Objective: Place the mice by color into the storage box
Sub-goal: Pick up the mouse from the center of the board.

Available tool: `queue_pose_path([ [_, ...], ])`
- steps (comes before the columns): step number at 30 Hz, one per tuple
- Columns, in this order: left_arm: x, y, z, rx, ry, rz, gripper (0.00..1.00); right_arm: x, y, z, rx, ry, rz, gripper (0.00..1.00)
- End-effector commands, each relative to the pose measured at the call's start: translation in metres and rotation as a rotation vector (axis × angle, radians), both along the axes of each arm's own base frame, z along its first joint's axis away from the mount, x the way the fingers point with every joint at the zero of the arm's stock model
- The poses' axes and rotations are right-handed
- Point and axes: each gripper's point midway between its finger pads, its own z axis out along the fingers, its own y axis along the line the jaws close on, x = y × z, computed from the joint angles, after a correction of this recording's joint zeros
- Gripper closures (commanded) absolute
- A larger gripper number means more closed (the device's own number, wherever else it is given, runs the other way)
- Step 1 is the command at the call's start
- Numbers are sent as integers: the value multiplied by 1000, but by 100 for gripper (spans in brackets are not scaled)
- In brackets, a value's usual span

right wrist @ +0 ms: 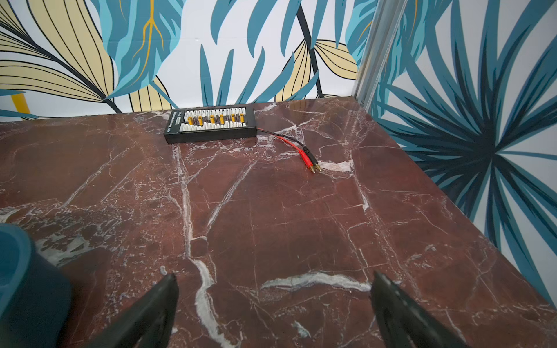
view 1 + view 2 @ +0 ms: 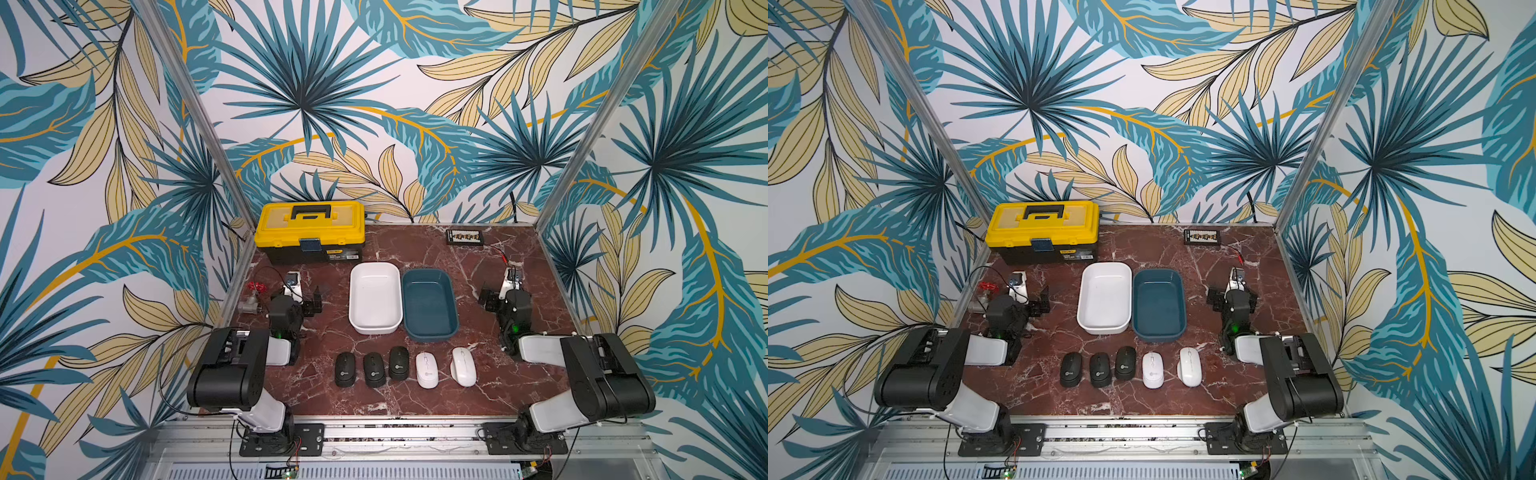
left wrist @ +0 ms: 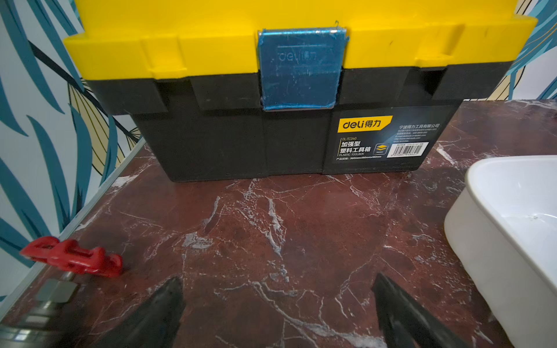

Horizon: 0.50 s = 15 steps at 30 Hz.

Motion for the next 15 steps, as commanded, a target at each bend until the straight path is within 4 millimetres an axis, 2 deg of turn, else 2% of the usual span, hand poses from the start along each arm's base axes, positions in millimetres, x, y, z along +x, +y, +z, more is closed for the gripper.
queue_pose_path([
  [1, 10, 1, 18, 0, -52, 0, 0, 0, 0, 1, -6, -6, 10, 0],
  [12, 10, 3, 17, -15, -50, -3, 0, 0, 0, 2, -4, -8, 9, 1],
  [13, 10, 5, 20, -20, -59, 11, 0, -1, -1, 9, -19, -33, 3, 0],
  [15, 7, 27, 27, -35, -59, 142, 0, -3, -7, 26, -21, -17, -34, 1],
])
